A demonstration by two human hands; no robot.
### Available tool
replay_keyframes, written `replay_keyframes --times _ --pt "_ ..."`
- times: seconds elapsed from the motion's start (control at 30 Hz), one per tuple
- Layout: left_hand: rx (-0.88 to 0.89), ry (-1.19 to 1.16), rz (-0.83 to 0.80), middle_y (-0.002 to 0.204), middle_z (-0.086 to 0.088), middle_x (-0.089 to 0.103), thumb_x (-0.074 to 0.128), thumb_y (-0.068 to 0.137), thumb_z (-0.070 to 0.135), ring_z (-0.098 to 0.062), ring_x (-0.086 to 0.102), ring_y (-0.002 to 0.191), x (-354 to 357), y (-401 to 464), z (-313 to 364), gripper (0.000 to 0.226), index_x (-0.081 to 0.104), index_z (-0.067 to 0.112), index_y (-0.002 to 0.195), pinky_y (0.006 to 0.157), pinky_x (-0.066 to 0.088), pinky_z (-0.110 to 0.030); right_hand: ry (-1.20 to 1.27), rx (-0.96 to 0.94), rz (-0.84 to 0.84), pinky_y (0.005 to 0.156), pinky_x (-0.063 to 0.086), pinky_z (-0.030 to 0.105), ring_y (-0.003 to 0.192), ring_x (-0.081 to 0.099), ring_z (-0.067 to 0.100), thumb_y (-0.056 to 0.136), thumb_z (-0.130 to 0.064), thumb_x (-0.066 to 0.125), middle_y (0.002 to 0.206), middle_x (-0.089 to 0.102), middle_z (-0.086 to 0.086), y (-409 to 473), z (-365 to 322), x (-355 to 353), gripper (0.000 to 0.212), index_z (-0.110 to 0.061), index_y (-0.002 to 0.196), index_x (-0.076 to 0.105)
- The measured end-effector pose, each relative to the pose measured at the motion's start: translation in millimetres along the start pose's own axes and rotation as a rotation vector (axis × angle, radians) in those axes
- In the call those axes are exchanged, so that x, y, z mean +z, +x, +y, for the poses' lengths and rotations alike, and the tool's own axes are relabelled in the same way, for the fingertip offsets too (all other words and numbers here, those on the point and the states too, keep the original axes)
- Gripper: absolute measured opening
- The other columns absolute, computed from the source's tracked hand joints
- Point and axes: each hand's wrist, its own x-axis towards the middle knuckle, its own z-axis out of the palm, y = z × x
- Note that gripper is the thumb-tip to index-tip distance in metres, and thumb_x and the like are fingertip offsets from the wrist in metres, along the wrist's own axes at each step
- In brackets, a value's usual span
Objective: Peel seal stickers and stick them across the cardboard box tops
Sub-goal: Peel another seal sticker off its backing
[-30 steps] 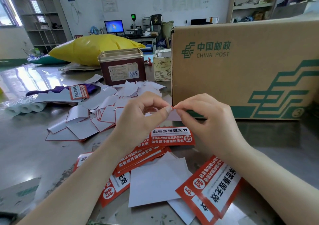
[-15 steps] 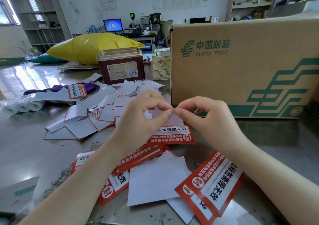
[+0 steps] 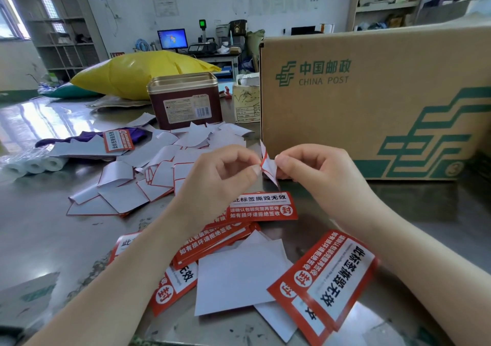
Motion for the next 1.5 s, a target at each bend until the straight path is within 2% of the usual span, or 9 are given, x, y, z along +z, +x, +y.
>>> replay_keyframes --times 0.23,0.33,0.53,0.67,0.77,0.97,1.07,1.3,1.5 --pt "-0.166 -0.113 -0.127 0.093 -0.007 0.069 0.057 0.084 0.043 -0.024 0.068 0.088 0.6 -1.0 6.4 0.026 0.061 0.017 0.089 0.08 0.057 -0.039 -0.054 -0.012 -0.097 0.071 0.057 0.023 0.076 0.067 0.005 0.092 -0.026 0.05 0.083 0.069 -0.004 -1.4 0.0 2.6 0.017 -0.018 0.092 0.065" --pt "-0.164 -0.04 -0.079 0.09 -0.001 0.07 0.055 0.087 0.031 -0.02 0.069 0.082 2.4 -0.8 9.3 0.011 0.06 0.02 0.086 0.072 0.059 -0.033 -0.051 -0.024 -0.108 0.071 0.056 0.023 0.077 0.066 0.005 0.092 -0.026 0.048 0.084 0.068 -0.005 -0.9 -0.1 2.8 0.017 -0.018 0.093 0.063" --pt "-0.296 -0.197 0.019 0.089 -0.013 0.071 0.053 0.092 0.017 -0.03 0.07 0.082 1.3 0.9 3.1 0.01 0.058 0.014 0.083 0.079 0.055 -0.053 -0.006 -0.041 -0.099 0.071 0.055 0.021 0.078 0.065 0.003 0.093 -0.026 0.047 0.083 0.067 -0.007 -1.3 0.4 3.7 0.015 -0.02 0.09 0.059" --pt "-0.358 -0.169 0.083 0.087 -0.013 0.072 0.054 0.09 0.009 -0.024 0.072 0.076 1.8 5.3 -3.9 0.009 0.056 0.009 0.082 0.074 0.058 -0.042 -0.037 -0.082 -0.042 0.072 0.053 0.02 0.08 0.061 0.002 0.095 -0.025 0.045 0.086 0.065 -0.007 -0.2 2.4 3.9 0.015 -0.019 0.092 0.058" --pt "-0.339 -0.082 0.099 0.084 -0.013 0.071 0.056 0.087 0.005 -0.021 0.071 0.067 1.3 6.0 -6.2 0.004 0.054 0.004 0.083 0.062 0.059 -0.03 -0.02 -0.106 -0.026 0.072 0.052 0.018 0.084 0.061 0.003 0.095 -0.024 0.044 0.095 0.065 -0.007 -0.2 1.1 3.1 0.015 -0.021 0.089 0.058" --pt "-0.382 0.027 0.044 0.087 -0.002 0.072 0.059 0.086 0.011 -0.023 0.072 0.071 0.9 7.2 -10.0 0.011 0.05 0.015 0.081 0.071 0.059 -0.042 0.106 -0.119 -0.084 0.071 0.053 0.015 0.094 0.061 -0.002 0.096 -0.022 0.041 0.121 0.058 -0.015 -2.2 -5.0 0.1 0.017 -0.022 0.083 0.053" --pt "-0.387 0.059 0.056 0.094 -0.002 0.071 0.057 0.087 0.014 -0.024 0.071 0.074 -0.6 7.3 -12.0 0.01 0.049 0.017 0.081 0.071 0.059 -0.044 0.111 -0.117 -0.086 0.068 0.049 0.007 0.094 0.062 -0.003 0.096 -0.022 0.041 0.112 0.064 -0.01 -2.0 -4.8 -0.8 0.015 -0.019 0.087 0.053" --pt "-0.395 0.224 0.154 0.092 0.0 0.069 0.056 0.089 0.02 -0.018 0.067 0.078 -2.1 10.3 -14.6 0.007 0.051 0.018 0.084 0.071 0.056 -0.036 0.103 -0.122 0.064 0.084 0.052 0.026 0.094 0.064 0.011 0.097 -0.027 0.038 0.089 0.063 0.001 1.0 0.6 -1.4 0.018 -0.025 0.084 0.051" --pt "-0.357 0.297 0.266 0.085 -0.003 0.066 0.057 0.086 0.019 -0.019 0.062 0.079 -6.0 11.9 -20.1 0.007 0.052 0.018 0.081 0.066 0.049 -0.034 0.125 -0.062 0.195 0.075 0.051 0.018 0.078 0.063 0.002 0.097 -0.032 0.039 0.082 0.066 -0.001 1.9 -0.1 -2.5 0.028 -0.007 0.092 0.053"
